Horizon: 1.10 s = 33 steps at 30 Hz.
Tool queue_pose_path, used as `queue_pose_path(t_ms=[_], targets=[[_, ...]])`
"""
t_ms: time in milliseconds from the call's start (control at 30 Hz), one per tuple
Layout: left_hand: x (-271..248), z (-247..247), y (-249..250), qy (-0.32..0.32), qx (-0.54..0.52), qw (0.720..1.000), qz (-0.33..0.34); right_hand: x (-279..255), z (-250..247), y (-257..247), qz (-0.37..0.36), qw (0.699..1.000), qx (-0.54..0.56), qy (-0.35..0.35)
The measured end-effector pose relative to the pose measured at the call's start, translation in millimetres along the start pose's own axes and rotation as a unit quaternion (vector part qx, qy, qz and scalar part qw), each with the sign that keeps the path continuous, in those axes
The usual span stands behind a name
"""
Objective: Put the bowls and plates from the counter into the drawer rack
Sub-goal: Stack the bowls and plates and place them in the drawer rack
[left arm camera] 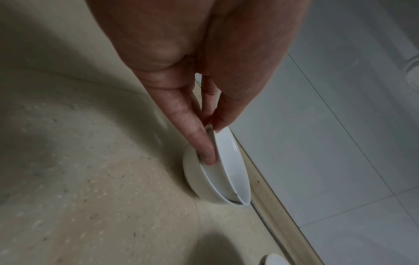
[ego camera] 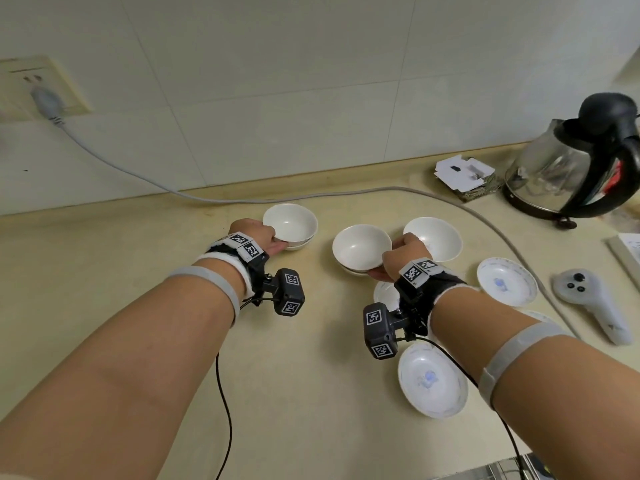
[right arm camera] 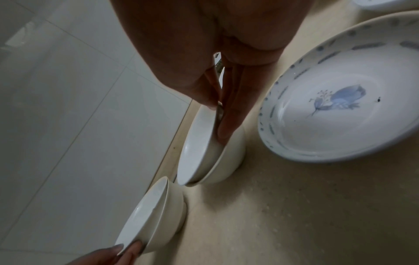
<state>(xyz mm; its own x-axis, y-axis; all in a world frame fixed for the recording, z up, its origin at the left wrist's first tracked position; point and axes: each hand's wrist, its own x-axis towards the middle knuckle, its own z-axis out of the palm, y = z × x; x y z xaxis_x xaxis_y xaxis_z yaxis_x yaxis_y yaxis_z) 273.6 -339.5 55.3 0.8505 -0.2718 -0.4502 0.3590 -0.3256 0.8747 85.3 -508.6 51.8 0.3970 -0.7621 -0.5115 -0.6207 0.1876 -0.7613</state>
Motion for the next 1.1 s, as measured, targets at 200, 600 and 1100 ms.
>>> queue_pose_path(t_ms=[200,600,1100], targets=[[8.4,6.0,-8.9,0.043,-0.005,0.999,-0.025,-0.1,6.0,-3.5,-0.014,0.997,-0.07,0.031],[-16.5,-2.4,-15.3,-0.003,-0.049,0.997,-0.053,3.9,6.2,-1.0,-0.073,0.988,-0.139,-0.01],[-98.6,-35.3,-45.8,-0.12,-0.017,0.988,-0.099,-53.8,52.2,-35.1,-0.085,0.98,-0.084,-0.158]])
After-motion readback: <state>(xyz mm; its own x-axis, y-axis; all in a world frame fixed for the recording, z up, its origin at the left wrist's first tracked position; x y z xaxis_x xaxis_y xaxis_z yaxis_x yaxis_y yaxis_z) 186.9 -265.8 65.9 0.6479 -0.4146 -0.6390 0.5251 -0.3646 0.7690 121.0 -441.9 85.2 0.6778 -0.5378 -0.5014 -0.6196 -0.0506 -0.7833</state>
